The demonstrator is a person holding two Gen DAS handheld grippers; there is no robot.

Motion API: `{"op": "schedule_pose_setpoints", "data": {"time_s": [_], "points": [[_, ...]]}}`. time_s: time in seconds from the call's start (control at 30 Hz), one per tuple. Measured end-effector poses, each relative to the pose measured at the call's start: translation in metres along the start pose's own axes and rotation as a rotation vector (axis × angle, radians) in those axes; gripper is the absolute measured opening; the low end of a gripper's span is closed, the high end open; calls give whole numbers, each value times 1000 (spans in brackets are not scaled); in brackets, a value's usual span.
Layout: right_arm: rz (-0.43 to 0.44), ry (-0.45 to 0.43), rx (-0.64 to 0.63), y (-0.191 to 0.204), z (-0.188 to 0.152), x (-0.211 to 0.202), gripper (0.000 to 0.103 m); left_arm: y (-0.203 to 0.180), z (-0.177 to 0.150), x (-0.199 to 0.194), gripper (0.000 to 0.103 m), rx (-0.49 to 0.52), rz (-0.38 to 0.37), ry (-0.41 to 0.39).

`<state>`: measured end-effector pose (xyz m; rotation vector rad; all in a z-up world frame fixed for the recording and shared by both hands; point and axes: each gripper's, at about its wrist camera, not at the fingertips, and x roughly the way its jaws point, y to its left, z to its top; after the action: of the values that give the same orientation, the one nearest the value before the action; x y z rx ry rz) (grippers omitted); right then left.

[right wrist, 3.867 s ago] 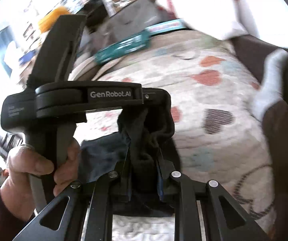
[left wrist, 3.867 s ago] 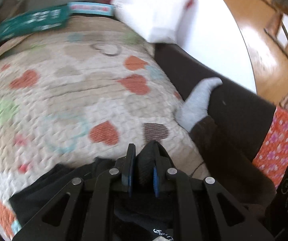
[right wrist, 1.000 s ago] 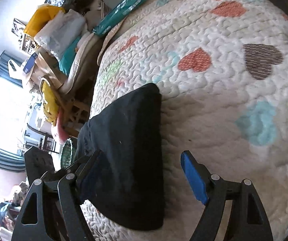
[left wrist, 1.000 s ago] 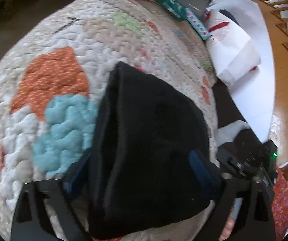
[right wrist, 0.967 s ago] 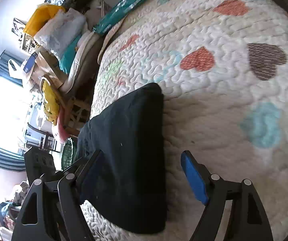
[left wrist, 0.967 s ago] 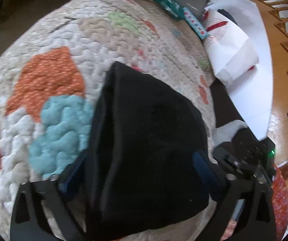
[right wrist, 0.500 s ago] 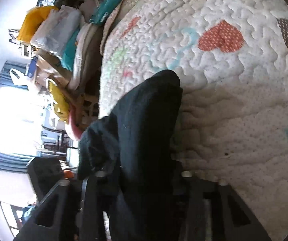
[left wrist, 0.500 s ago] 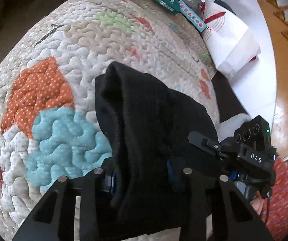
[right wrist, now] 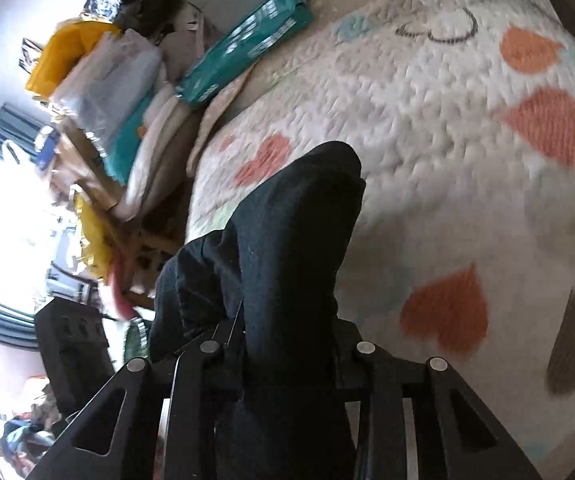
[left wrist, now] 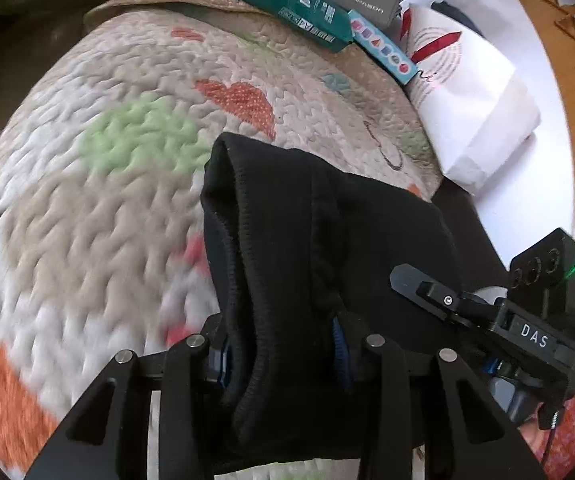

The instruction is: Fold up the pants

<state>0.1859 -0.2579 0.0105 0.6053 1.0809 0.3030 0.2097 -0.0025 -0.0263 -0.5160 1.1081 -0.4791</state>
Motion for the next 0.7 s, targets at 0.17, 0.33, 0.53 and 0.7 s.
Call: {"op": "schedule_pose_setpoints", "data": {"time_s": [0.17, 0.33, 0.53, 0.7], "points": [[-60, 39, 3, -20, 28, 25, 45, 13, 17, 28, 49, -20, 36, 35], [-76, 7, 57, -42, 19, 15, 61, 16, 17, 15, 52, -17, -17, 36], [-143, 1, -63, -32, -15, -18, 62, 35, 23, -1, 57, -95, 43, -2], [-212, -1, -104, -34, -40, -24, 65, 36, 23, 2, 59, -126, 93, 13]]}}
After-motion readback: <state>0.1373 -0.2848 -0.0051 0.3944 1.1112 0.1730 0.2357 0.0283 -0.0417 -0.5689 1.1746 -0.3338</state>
